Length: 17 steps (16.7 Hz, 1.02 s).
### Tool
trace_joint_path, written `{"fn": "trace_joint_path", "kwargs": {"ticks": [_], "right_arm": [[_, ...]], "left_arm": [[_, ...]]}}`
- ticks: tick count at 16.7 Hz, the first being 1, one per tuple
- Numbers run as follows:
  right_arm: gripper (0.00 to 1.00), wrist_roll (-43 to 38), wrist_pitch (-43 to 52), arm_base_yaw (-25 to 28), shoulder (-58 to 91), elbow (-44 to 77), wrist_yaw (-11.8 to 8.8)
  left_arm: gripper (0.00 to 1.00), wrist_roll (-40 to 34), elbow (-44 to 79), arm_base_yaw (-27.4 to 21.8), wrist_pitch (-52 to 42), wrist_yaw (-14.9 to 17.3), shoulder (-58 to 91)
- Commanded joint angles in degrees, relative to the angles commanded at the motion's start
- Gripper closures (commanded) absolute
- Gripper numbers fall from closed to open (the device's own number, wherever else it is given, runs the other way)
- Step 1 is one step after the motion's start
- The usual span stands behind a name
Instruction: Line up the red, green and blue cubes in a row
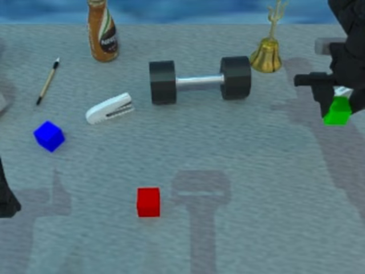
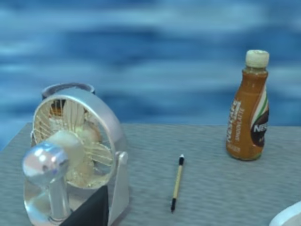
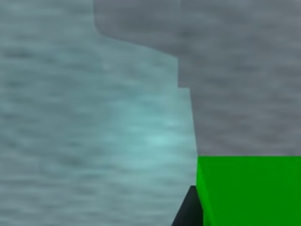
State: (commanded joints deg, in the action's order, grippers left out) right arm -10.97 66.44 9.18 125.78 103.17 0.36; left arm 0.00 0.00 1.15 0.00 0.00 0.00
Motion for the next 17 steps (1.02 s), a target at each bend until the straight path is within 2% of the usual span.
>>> {"fn": "trace_joint_path", "kwargs": {"ticks": [3,5,8,13,15,17], "right_arm": [[1.0,-0.95,0.0,0.53,0.26,0.03,-0.01],[1.0,-4.15,0.46,3.78,0.34,0.42,0.05],[1.0,-12.17,1.45,12.32,0.16,0.81,0.17],[1.0,-28.96,3.16,30.34,-1.0,0.58,0.3],[1.0,-34.06,3.34,35.48,-1.89,0.39,0.43],[1.0,-36.73,3.33,38.17,-2.59,0.24,0.56]], "left_arm": [[0.0,0.0,0.0,0.0,0.0,0.0,0.0],[0.0,0.0,0.0,0.0,0.0,0.0,0.0],[0.0,0.0,0.0,0.0,0.0,0.0,0.0],[0.0,0.0,0.0,0.0,0.0,0.0,0.0],[0.0,0.0,0.0,0.0,0.0,0.0,0.0],[0.0,0.0,0.0,0.0,0.0,0.0,0.0]]}}
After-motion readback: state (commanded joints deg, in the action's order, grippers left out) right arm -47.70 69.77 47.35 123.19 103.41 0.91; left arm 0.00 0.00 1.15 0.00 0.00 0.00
